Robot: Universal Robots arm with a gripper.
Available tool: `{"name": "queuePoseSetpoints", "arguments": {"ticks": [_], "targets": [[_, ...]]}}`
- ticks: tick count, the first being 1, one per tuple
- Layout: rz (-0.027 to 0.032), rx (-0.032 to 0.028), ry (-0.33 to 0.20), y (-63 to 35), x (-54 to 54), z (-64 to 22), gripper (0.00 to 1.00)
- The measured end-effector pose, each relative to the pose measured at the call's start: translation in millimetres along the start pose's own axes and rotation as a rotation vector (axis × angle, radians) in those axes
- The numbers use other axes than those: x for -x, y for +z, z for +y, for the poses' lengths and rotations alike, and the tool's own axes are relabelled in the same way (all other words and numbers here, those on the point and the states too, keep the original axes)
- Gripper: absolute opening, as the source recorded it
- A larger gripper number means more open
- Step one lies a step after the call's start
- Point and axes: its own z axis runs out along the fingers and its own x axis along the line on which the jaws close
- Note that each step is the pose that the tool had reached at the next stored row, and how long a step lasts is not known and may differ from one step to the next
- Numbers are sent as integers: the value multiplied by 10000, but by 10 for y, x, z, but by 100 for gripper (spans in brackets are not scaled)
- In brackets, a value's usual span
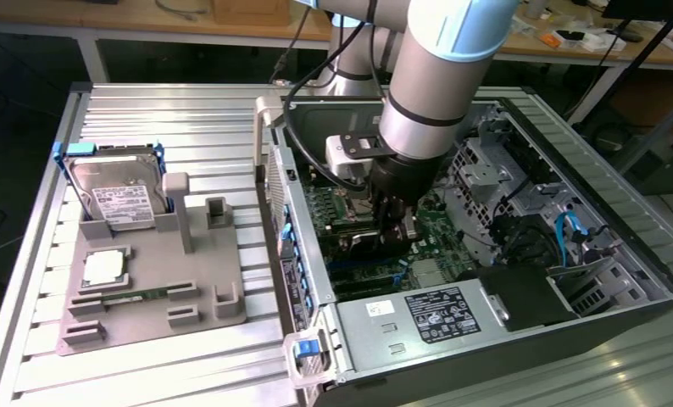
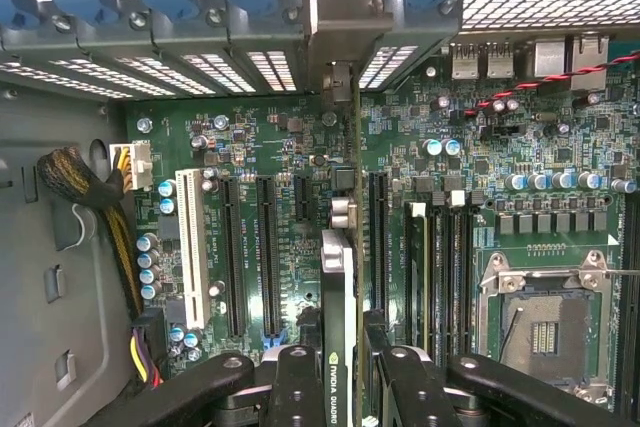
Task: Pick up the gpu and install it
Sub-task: 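Insert the gpu into the slot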
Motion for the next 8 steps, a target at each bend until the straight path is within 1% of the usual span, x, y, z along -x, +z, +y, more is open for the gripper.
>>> {"name": "queuePoseSetpoints", "arguments": {"ticks": [4,6,8], "targets": [[-15,-5,1,-25,1,-1,27],[-3,-1,1,-46,0,-1,27],[-3,-1,0,-46,0,-2,27]]}}
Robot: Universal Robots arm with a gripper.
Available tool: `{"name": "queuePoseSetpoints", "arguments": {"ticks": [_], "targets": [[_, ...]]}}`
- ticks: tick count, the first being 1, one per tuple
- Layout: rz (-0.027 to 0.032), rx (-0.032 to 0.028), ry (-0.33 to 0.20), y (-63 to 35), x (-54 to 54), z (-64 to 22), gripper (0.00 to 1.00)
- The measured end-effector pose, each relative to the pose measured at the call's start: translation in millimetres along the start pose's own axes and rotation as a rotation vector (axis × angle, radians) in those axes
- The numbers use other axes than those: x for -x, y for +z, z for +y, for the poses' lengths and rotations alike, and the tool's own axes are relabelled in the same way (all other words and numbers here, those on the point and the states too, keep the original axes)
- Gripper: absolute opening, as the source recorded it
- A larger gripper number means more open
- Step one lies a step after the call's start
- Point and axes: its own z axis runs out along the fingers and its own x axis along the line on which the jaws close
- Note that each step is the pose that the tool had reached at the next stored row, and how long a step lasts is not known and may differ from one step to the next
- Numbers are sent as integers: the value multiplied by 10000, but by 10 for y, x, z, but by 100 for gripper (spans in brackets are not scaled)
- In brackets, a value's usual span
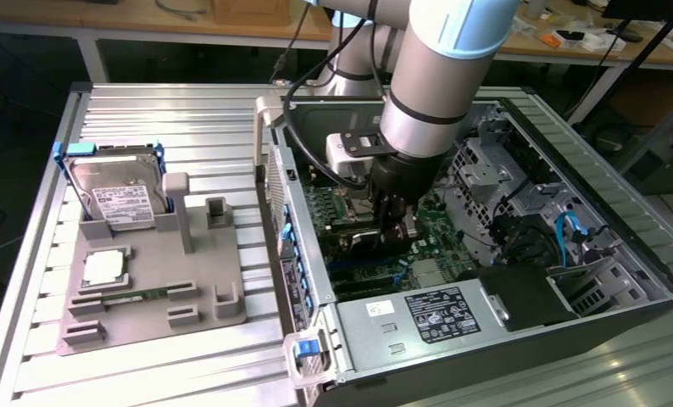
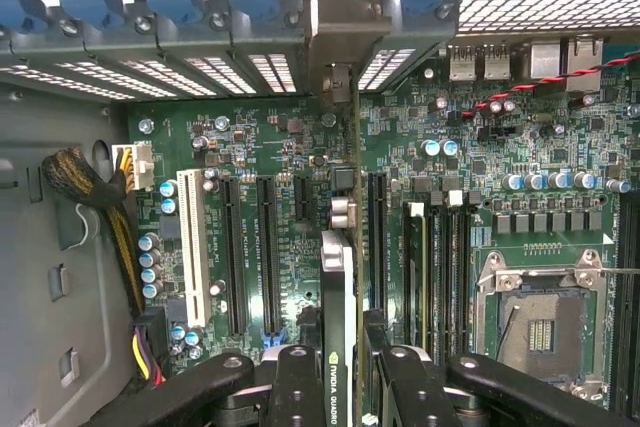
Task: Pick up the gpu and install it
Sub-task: 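Insert the gpu into the slot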
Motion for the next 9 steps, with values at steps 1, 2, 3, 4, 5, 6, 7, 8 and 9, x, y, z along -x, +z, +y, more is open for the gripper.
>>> {"name": "queuePoseSetpoints", "arguments": {"ticks": [1,2,3,4,5,6,7,8,9], "targets": [[0,0,-1,0,0,0,27],[1,1,0,-1,-2,0,27],[2,1,-1,-1,-7,-1,27],[1,1,-1,-1,-13,-1,27],[0,1,0,-1,-17,-1,27],[0,1,0,0,-19,-1,27],[0,1,0,0,-19,-1,27],[0,1,1,0,-19,-1,27],[1,1,0,1,-20,-1,27]]}}
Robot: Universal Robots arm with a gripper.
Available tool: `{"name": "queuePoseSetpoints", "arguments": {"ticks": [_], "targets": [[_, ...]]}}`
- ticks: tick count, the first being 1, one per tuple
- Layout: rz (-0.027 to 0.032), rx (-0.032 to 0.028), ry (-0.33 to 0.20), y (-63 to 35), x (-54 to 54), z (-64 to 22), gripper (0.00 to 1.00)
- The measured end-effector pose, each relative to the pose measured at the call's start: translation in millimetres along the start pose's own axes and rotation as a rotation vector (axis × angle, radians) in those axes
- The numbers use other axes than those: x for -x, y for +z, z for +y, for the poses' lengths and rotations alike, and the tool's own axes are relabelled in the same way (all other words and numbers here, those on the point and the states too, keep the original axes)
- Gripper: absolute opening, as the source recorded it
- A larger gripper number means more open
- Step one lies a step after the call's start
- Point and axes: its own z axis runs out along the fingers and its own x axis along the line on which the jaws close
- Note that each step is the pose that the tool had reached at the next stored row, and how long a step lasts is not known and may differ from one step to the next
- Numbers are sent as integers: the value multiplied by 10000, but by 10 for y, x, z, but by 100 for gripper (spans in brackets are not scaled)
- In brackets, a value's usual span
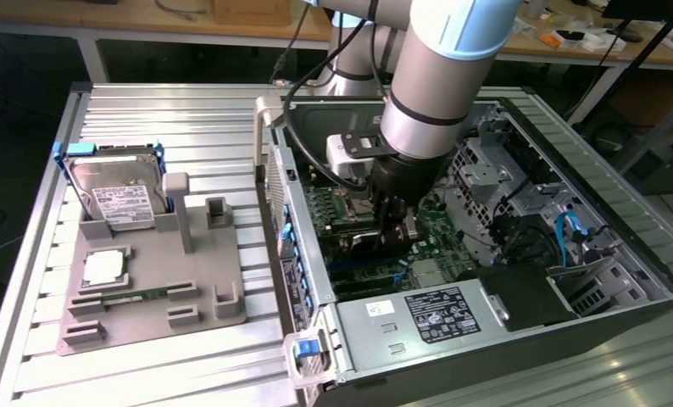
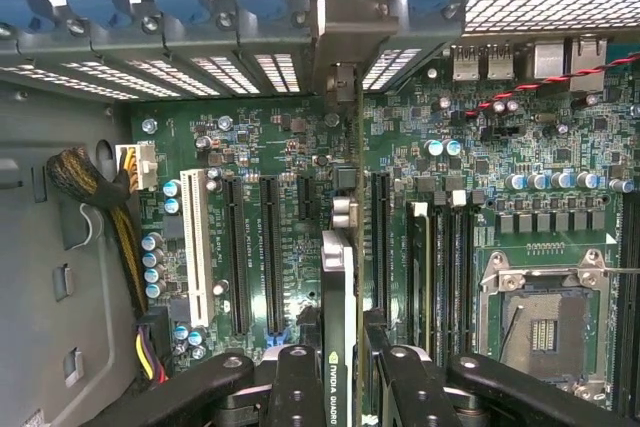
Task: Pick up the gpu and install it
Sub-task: 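Insert the gpu into the slot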
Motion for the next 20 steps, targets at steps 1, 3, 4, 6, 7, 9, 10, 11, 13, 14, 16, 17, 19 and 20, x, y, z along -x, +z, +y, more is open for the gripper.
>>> {"name": "queuePoseSetpoints", "arguments": {"ticks": [1,3,4,6,7,9,10,11,13,14,16,17,19,20], "targets": [[-1,0,0,4,0,0,27],[6,3,0,24,0,1,27],[5,3,0,28,0,1,27],[2,2,0,35,0,2,27],[2,1,0,38,0,1,27],[5,3,0,42,0,2,27],[4,2,0,46,0,2,27],[-1,0,0,51,0,2,27],[2,1,0,57,0,2,27],[1,0,0,62,0,2,27],[2,1,0,69,0,3,27],[2,1,0,69,0,3,27],[2,1,1,70,0,3,27],[1,0,0,71,0,3,27]]}}
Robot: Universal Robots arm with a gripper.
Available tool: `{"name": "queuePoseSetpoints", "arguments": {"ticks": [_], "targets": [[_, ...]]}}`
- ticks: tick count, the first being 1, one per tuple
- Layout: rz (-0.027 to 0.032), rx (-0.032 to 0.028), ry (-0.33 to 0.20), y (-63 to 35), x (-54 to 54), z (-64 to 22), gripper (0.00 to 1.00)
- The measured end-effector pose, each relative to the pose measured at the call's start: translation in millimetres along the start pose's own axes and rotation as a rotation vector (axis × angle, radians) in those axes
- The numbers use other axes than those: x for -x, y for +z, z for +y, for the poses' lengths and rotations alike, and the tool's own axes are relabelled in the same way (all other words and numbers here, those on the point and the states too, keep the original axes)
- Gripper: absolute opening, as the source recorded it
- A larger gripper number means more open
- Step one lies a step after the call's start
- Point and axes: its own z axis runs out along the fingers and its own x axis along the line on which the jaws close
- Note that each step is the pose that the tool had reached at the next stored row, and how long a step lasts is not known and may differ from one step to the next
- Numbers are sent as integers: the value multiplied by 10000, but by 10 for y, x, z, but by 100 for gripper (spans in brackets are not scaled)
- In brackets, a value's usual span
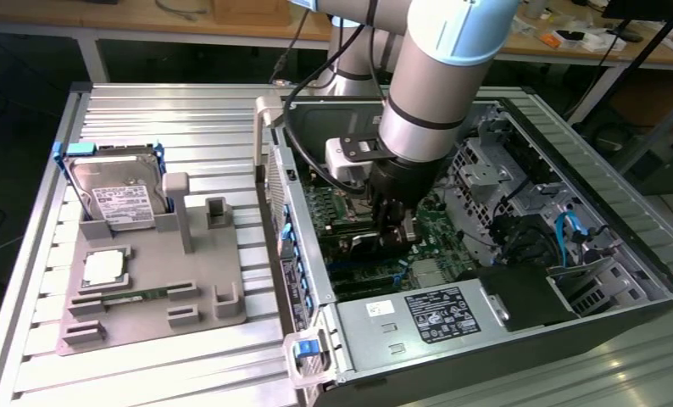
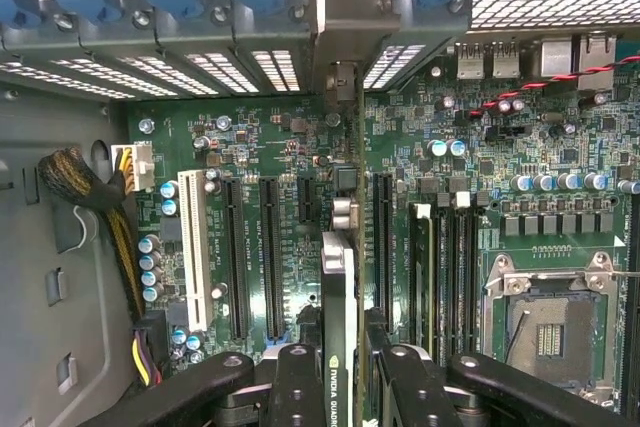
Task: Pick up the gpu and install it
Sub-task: 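Insert the gpu into the slot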
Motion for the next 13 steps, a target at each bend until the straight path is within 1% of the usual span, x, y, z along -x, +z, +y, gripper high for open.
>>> {"name": "queuePoseSetpoints", "arguments": {"ticks": [4,13], "targets": [[-10,-5,1,-15,1,-1,27],[-6,-1,0,-40,0,-2,27]]}}
